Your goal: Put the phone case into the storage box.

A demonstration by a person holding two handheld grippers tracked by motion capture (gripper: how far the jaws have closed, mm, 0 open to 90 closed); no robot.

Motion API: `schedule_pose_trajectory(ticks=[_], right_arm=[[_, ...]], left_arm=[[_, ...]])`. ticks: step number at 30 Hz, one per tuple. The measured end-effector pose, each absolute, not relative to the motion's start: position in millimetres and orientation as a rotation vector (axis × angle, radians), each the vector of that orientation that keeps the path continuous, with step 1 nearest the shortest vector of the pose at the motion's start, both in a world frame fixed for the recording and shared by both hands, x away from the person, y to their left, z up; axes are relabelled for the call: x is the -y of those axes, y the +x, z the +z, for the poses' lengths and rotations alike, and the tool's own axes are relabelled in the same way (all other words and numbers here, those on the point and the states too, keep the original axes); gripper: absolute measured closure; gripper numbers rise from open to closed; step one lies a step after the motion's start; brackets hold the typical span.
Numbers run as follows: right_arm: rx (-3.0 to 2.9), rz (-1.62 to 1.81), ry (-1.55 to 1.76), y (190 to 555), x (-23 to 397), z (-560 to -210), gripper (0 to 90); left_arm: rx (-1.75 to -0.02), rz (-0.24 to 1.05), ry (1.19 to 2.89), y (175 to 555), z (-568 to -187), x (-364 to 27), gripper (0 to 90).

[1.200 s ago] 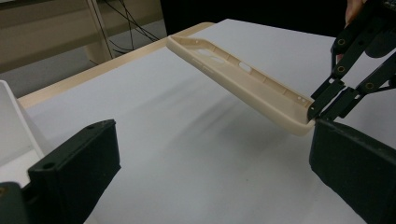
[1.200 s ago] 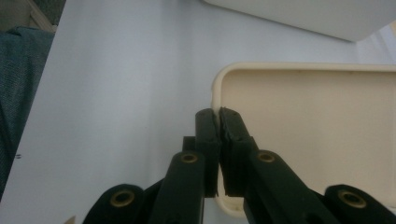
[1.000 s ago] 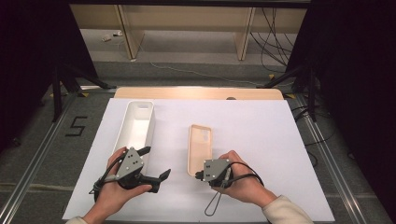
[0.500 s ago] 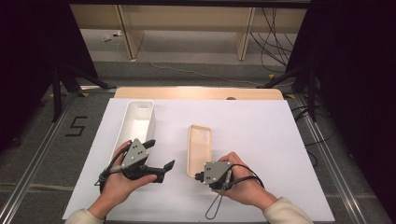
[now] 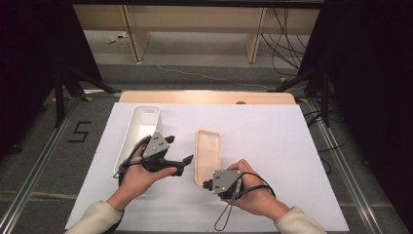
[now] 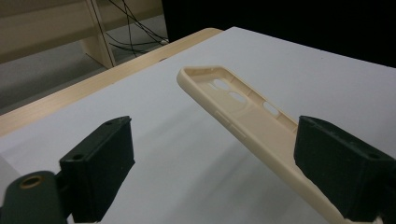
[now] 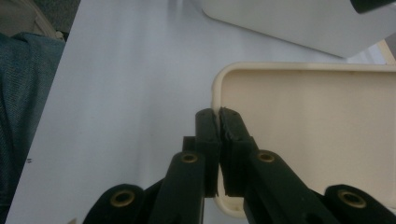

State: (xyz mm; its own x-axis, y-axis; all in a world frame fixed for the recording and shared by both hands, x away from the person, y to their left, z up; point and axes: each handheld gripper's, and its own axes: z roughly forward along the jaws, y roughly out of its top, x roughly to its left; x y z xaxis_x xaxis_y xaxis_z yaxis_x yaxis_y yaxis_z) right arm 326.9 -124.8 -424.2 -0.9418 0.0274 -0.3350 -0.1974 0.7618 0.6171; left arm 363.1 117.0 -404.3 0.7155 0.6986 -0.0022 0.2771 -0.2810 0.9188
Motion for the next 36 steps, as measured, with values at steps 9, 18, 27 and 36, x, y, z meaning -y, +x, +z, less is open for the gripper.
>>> schedule_pose_trajectory(ticks=[9, 18, 27, 36], right_arm=[[-2.623, 0.969, -0.14, 326, 124, -424, 88.0], [-2.619, 0.965, -0.144, 325, 124, -423, 88.1], [-2.607, 0.957, -0.147, 325, 124, -422, 88.1], [-2.606, 0.951, -0.156, 324, 123, -422, 88.1]], left_arm=[[-0.77, 0.457, 1.885, 379, -401, -99, 15.5], [-0.797, 0.412, 1.885, 389, -400, -88, 22.7], [-0.819, 0.394, 1.885, 393, -400, -86, 28.0], [-0.833, 0.369, 1.874, 396, -400, -87, 32.5]])
